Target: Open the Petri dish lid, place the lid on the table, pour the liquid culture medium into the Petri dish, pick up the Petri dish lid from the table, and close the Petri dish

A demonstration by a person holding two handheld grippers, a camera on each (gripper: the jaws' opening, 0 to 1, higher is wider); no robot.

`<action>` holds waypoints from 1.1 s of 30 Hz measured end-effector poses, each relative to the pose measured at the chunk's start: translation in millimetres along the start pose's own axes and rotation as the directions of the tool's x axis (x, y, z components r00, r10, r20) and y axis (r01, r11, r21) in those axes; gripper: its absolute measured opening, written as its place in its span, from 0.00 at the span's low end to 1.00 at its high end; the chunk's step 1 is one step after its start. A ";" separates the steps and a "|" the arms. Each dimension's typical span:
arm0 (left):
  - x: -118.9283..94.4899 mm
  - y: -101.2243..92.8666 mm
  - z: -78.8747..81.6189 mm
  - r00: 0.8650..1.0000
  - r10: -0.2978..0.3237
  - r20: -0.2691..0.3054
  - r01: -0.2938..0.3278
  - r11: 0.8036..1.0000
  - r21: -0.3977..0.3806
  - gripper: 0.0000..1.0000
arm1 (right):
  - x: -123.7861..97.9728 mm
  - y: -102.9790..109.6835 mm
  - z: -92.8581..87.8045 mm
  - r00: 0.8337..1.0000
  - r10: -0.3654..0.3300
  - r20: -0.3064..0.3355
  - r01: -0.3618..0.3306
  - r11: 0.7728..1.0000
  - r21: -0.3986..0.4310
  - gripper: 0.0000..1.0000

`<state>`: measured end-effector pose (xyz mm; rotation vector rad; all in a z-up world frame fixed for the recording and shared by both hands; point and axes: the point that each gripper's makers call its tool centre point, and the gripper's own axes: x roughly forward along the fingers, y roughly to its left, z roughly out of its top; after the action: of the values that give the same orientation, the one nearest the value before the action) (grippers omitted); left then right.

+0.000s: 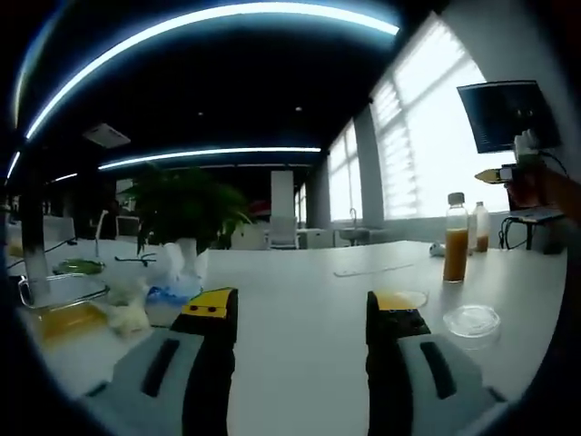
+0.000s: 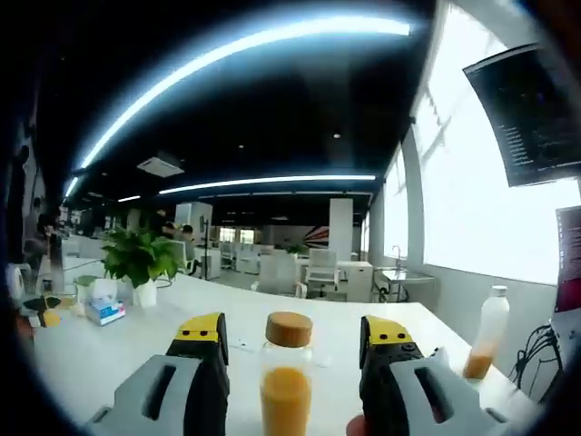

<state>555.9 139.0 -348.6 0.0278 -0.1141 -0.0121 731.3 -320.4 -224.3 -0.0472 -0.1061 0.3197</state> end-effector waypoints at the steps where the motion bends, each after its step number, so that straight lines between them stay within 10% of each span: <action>1: -0.2 -1.1 -0.3 1.000 -0.002 0.000 0.002 1.000 0.000 0.48 | 3.9 0.8 -0.7 1.000 0.000 -0.006 0.000 1.000 0.001 0.53; 33: -8.3 15.7 8.9 1.000 0.019 0.025 -0.019 1.000 -0.006 0.49 | 75.9 16.7 -45.1 0.991 -0.012 -0.131 0.016 1.000 0.027 0.44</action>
<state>546.9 154.6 -340.3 0.0210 -0.1390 0.0065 802.7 -281.8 -262.8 -0.0393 0.0285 0.3035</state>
